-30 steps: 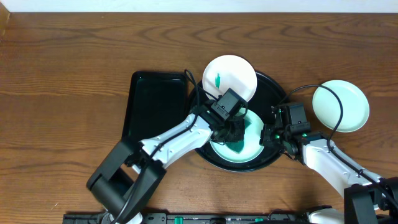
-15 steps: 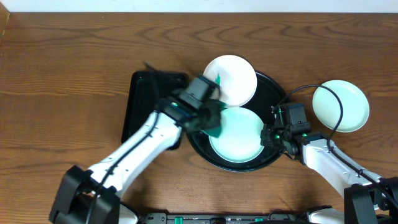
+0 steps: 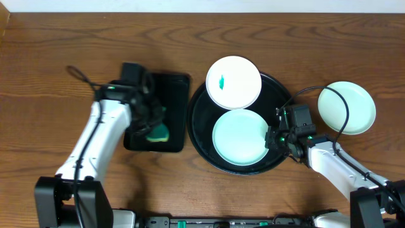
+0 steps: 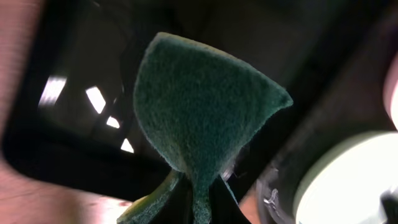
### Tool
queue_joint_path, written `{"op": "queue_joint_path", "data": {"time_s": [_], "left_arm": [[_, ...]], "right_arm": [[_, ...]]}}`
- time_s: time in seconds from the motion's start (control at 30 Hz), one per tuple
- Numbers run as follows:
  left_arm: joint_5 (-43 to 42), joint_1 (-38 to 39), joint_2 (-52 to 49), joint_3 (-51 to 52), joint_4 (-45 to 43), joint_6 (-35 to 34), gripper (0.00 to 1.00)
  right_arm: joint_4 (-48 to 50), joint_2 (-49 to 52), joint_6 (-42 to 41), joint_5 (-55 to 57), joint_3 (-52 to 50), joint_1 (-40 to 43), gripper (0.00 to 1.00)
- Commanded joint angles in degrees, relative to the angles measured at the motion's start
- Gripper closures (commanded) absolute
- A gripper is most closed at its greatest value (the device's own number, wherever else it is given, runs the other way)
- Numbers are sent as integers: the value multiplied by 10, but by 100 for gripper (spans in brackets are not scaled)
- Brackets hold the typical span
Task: Clean dirty plates on tray and stack at the side
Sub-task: 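Return the sponge with the left gripper over the black tray, then lift the held mint plate off the round tray with the right gripper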
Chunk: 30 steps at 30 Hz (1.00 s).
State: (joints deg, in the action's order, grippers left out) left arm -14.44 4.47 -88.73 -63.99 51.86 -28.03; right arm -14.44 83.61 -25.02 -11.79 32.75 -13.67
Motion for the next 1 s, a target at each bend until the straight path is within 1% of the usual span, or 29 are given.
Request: {"op": "queue_joint_path", "data": {"time_s": [0.0, 0.07, 0.17, 0.33, 0.4, 0.43, 0.47, 0.5, 0.83, 0.97], "left_arm": [[3, -66, 13, 4, 15, 19, 93], [3, -96, 13, 4, 20, 19, 93], [0, -122, 13, 4, 22, 24, 93], [-1, -130, 13, 4, 20, 56, 93], [-1, -130, 13, 4, 14, 65, 92], [0, -130, 13, 4, 11, 76, 93], [-1, -130, 13, 4, 8, 87, 93], [-1, -130, 13, 4, 7, 92, 93], [0, -130, 13, 36, -15, 96, 92], [0, -130, 13, 43, -20, 96, 92]], "right_arm": [[-3, 1, 5, 0, -4, -7, 89], [-6, 1, 4, 0, -4, -7, 86], [-7, 1, 4, 0, -4, -7, 86], [-12, 1, 4, 0, -4, -7, 86], [-12, 1, 4, 0, -4, -7, 88], [-12, 1, 4, 0, -4, -7, 91], [-12, 1, 4, 0, -4, -7, 97], [-12, 1, 4, 0, -4, -7, 99], [-17, -3, 5, -4, -2, -5, 99], [-70, -35, 15, -5, 19, 3, 99]]}}
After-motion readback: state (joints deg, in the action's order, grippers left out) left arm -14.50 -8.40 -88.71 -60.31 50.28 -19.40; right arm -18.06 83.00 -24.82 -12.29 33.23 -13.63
